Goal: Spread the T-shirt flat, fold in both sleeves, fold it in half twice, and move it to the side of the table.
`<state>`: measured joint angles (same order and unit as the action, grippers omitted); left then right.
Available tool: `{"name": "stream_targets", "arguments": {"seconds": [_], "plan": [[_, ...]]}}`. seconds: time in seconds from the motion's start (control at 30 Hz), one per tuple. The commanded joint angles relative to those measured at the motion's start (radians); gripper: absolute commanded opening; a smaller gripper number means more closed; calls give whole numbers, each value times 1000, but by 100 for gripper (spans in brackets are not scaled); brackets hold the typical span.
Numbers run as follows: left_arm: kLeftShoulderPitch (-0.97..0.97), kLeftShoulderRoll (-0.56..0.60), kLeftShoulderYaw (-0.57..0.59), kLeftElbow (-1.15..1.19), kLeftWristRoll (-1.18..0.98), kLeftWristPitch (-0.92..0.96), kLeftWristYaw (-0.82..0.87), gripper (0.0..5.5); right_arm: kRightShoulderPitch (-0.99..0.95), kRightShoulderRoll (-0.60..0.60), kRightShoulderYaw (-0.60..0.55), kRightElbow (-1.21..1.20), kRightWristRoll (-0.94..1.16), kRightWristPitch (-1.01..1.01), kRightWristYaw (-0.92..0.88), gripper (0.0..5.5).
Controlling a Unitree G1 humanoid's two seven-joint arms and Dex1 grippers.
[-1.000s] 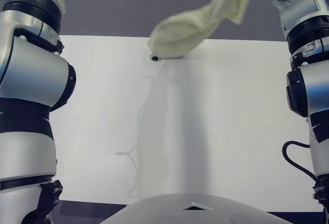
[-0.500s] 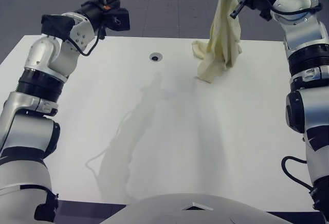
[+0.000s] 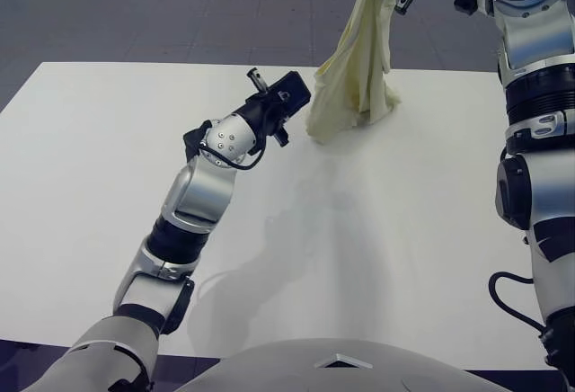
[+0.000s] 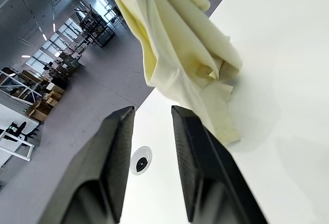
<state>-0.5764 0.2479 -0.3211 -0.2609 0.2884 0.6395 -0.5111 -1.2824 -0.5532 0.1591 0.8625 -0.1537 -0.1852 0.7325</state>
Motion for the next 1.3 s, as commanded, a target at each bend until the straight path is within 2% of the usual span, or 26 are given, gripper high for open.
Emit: {"name": "stream_targets", "arguments": {"seconds": [0.03, 0.23, 0.4, 0.73, 0.87, 1.07, 1.17, 1.3], "plan": [[-35, -23, 14, 54, -31, 15, 5, 214, -27, 7, -11, -26, 4, 10, 7, 0], [-77, -91, 39, 125, -153, 65, -38, 319, -29, 19, -13, -31, 2, 12, -4, 0], [-91, -136, 40, 154, -193, 130, -8, 411, -29, 22, -14, -32, -1, 8, -15, 0], [-140, -205, 74, 384, -211, 48, 105, 249, -20, 27, -17, -65, 4, 18, -17, 0], [-163, -185, 93, 422, -217, 19, 109, 177, -16, 25, -18, -67, 3, 22, -18, 0], [-298, -34, 135, 603, -186, -102, 65, 72, -25, 22, -14, -16, -10, 16, -30, 0], [-472, 85, 126, 874, -124, -273, 58, 11, -60, 30, 4, 109, -50, -16, -85, 0], [-715, 152, 89, 1239, -34, -524, 88, 1, -111, 40, 49, 286, -138, -47, -212, 0]]}}
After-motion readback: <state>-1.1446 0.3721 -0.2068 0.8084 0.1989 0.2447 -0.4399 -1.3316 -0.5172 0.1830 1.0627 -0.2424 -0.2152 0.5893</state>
